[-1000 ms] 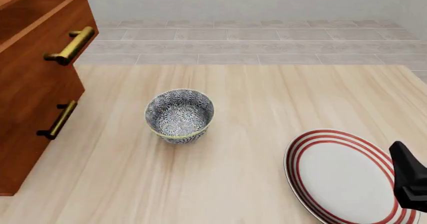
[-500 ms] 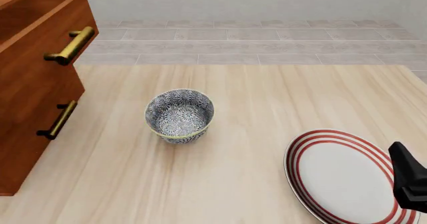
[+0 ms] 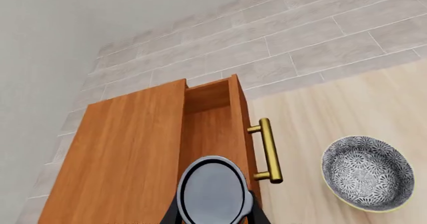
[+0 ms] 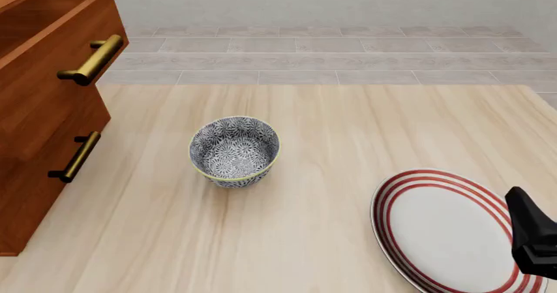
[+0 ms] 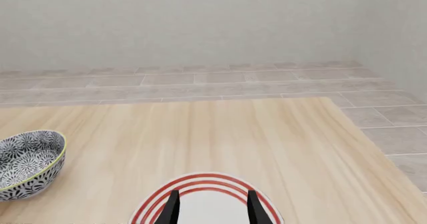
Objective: Put the ketchup in the top drawer of the cabinet.
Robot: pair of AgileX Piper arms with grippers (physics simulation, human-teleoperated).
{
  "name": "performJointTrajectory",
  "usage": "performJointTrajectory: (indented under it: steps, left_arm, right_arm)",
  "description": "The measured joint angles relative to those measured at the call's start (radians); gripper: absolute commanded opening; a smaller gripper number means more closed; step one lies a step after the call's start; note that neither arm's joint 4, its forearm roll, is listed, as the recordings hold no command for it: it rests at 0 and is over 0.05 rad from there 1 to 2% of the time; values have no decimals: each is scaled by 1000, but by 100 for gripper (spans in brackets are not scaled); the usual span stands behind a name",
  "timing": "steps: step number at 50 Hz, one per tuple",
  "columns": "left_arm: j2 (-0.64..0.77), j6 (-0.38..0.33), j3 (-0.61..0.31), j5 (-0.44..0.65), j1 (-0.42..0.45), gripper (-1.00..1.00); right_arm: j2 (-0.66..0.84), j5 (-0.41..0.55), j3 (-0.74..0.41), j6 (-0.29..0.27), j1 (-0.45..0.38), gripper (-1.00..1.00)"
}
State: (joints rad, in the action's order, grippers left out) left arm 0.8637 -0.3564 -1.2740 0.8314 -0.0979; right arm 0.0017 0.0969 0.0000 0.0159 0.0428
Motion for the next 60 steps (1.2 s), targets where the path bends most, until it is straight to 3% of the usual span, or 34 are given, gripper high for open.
performJointTrajectory:
  steps: [29, 60]
  left_arm:
    - [59, -27, 97, -110, -90, -100]
    - [71, -17, 158, -141, -89, -100]
  right_arm:
    - [3, 4, 0, -4, -5, 100]
    - [7, 8, 0, -5, -8, 100]
